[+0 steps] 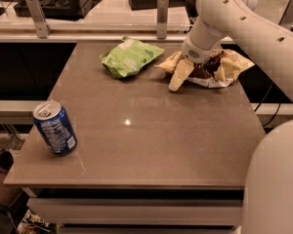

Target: Move brown chip bag near pepsi can

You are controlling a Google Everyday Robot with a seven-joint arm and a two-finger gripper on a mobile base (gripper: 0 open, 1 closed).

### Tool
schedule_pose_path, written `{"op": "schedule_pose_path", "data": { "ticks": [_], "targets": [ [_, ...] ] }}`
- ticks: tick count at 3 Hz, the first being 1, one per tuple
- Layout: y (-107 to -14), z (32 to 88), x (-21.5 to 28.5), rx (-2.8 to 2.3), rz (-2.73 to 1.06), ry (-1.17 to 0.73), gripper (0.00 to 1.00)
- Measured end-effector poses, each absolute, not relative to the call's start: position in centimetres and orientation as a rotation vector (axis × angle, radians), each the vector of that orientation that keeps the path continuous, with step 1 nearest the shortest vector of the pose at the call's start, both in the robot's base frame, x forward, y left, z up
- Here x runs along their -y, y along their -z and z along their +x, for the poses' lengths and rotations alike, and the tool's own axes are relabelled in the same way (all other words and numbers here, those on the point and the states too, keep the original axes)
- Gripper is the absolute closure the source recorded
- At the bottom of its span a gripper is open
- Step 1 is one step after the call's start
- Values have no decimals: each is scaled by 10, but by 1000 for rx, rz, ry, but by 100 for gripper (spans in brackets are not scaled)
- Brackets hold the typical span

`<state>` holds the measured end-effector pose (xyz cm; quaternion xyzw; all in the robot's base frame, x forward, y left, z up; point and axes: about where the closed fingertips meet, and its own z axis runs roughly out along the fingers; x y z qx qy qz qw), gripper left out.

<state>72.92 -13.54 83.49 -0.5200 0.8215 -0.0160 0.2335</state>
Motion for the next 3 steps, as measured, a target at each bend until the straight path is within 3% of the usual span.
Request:
{"op": "schedule_pose_path", "data": {
  "ticks": [3],
  "targets": [
    [-831, 734, 149, -2307, -1447, 77, 64]
  ]
}}
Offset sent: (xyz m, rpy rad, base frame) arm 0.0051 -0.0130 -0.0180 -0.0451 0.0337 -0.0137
